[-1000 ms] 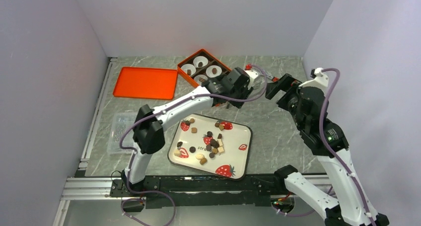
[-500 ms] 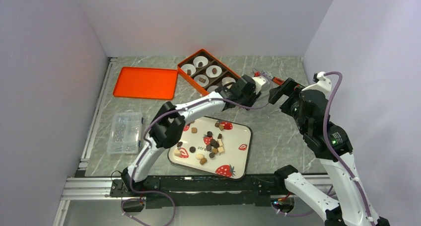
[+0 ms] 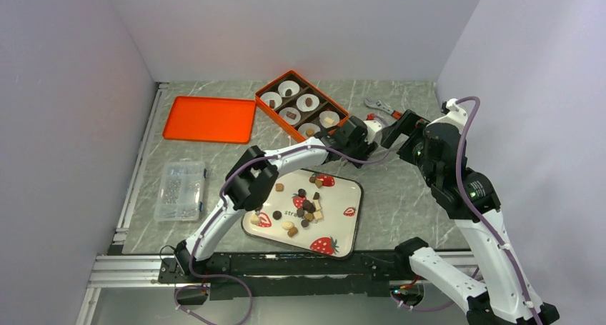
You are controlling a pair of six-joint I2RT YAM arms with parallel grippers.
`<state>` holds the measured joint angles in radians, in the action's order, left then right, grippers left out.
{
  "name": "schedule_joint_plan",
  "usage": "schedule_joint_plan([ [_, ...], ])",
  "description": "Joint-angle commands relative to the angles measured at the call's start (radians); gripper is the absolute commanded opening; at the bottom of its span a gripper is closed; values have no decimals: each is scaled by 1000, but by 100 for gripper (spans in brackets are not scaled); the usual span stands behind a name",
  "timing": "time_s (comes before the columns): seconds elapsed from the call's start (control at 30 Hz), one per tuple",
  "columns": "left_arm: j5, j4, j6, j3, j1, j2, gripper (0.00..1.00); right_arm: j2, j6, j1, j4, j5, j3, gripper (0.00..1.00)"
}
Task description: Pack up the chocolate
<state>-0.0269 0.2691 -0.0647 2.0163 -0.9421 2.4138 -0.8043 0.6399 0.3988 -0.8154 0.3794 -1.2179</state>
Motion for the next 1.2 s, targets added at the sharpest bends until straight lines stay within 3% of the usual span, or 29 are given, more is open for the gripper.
schedule_joint_plan([
  [0.0, -37, -55, 13, 21, 8, 9, 68, -1, 6, 2, 26, -20, -22, 100],
  [0.33, -68, -47, 38, 24, 24, -8, 81, -2, 6, 2, 16, -23, -33, 100],
  [0.47, -53, -16, 37, 26, 29, -109, 87, -4, 6, 2, 3, -32, -66, 100],
  [0.63, 18, 28, 11, -24, 47, -322, 88, -14, -18, 2, -2, -48, -122, 100],
  [0.83, 235, 189, -49, -67, 106, -491, 73, -65, -56, 2, 10, -90, -144, 100],
  [0.97, 365, 239, -122, -185, 197, -586, 63, -118, -77, 2, 39, -149, -155, 100],
  [1.17, 440, 279, -198, -358, 345, -689, 56, -187, -106, 2, 78, -224, -155, 100],
])
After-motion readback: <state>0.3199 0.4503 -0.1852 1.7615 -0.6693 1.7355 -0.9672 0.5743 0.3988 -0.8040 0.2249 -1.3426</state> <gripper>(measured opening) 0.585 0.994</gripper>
